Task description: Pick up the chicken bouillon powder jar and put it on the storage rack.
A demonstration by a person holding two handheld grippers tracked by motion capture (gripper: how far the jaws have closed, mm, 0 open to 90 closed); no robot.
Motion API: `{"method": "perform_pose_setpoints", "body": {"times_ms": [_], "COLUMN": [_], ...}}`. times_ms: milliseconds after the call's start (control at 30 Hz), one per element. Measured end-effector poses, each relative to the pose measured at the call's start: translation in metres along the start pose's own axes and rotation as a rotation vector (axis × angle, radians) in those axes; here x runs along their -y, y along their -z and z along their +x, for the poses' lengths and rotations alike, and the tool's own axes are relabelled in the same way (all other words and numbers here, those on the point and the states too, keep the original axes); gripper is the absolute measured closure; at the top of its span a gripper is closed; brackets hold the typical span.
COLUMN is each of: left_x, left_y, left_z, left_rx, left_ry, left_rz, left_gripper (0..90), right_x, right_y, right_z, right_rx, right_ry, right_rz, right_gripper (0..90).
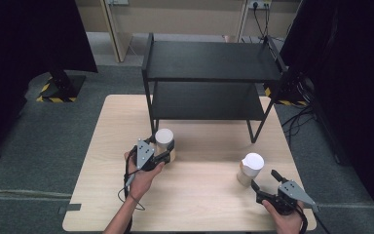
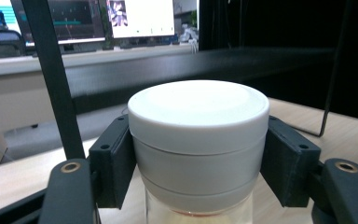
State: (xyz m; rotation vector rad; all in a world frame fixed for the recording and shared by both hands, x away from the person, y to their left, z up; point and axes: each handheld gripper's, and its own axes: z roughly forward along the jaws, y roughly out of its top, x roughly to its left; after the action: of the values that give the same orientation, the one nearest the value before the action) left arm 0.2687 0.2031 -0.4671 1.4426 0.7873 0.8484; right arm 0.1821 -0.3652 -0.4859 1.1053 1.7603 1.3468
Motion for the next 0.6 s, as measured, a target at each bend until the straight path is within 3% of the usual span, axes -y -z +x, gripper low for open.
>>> {"method": "perform_pose_setpoints", "body": {"times_ms": [600], "left_x": [-0.049], "left_y": [0.005], "left_z": [-0.006], "left_rx": [-0.023], "left_ry": [-0.026], "left_rz": [-0.135], "left_gripper": [33.7], "right_x": [0.000], "right_y": [0.000], "right_z": [0.000], "right_rx": [0.003], "right_ry": [-0.003], "right_rz": [-0.003], "right_gripper": [10.7]}}
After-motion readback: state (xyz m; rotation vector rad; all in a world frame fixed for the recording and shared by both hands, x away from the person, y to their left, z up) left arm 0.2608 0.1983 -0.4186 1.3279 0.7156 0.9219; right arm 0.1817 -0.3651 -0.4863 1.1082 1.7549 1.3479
